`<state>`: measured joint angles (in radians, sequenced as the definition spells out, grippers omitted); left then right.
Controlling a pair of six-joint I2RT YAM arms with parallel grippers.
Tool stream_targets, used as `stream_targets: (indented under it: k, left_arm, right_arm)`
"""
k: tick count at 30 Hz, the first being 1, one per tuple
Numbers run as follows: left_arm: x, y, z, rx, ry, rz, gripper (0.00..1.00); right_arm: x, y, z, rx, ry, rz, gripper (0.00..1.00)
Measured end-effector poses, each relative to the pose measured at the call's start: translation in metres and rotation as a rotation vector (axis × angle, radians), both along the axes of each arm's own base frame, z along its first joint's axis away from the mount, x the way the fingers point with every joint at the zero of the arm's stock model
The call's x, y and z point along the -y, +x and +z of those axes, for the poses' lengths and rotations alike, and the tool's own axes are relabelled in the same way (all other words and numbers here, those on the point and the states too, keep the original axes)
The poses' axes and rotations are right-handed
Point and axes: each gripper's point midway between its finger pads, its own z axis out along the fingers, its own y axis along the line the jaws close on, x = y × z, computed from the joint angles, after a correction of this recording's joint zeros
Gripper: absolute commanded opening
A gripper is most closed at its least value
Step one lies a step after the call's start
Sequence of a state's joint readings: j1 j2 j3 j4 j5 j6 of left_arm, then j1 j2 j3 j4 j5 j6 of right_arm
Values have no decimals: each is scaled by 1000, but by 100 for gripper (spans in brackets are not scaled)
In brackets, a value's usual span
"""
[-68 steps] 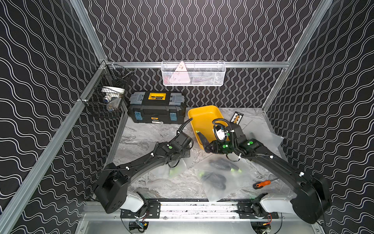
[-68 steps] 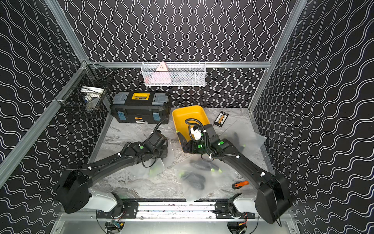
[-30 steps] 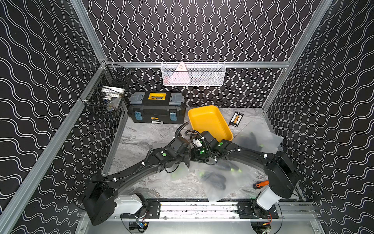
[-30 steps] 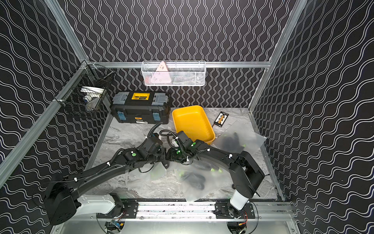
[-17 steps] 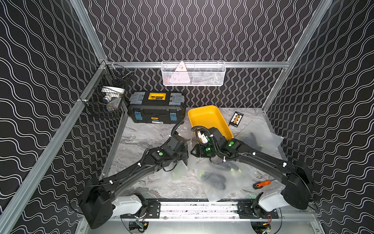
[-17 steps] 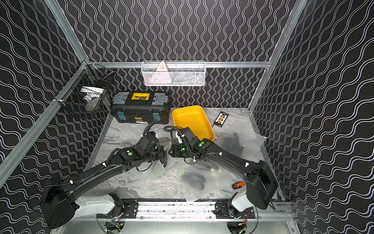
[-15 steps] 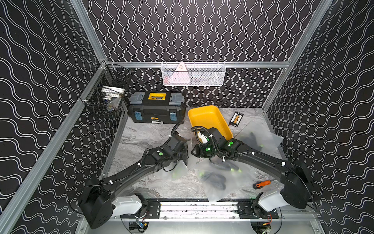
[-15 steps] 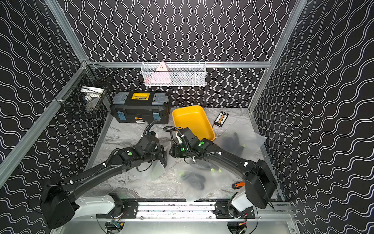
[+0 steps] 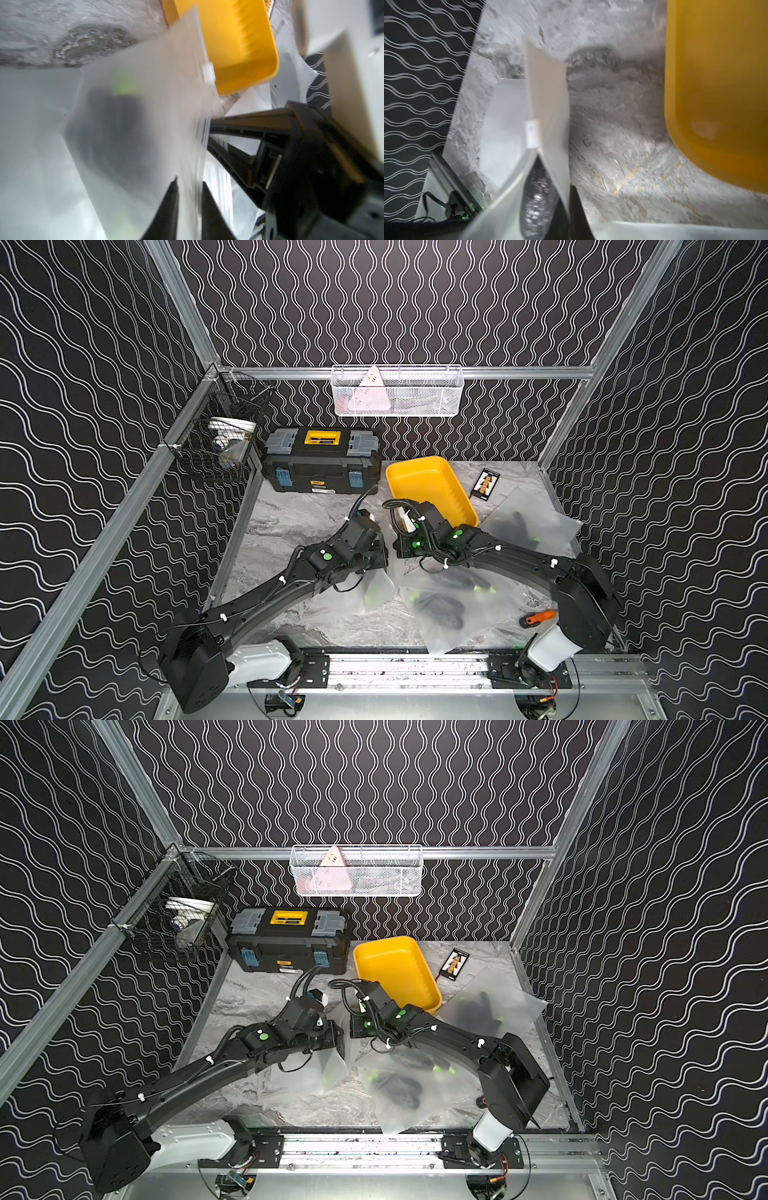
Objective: Place the eggplant in a zip-top bag and seal the zipper
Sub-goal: Zip the zipper on the zipper food storage bag.
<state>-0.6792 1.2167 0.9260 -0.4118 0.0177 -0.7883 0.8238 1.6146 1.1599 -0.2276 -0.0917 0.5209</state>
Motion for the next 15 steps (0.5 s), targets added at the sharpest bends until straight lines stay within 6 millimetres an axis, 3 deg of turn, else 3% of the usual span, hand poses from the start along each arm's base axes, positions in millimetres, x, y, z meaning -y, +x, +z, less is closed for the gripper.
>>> stream_targets:
  k: [5,12,15]
  left_arm:
    - [1,8,34,68,-78,-39,57]
    - [-38,43,105,222,-125,44,64]
    - [-52,64,120,243,-106,93,64]
  right_arm:
    - [-2,6,17,71,27,49,0]
    - [-8,4,45,134,88,186,0]
    - [-17,-3,57,156,120,268,0]
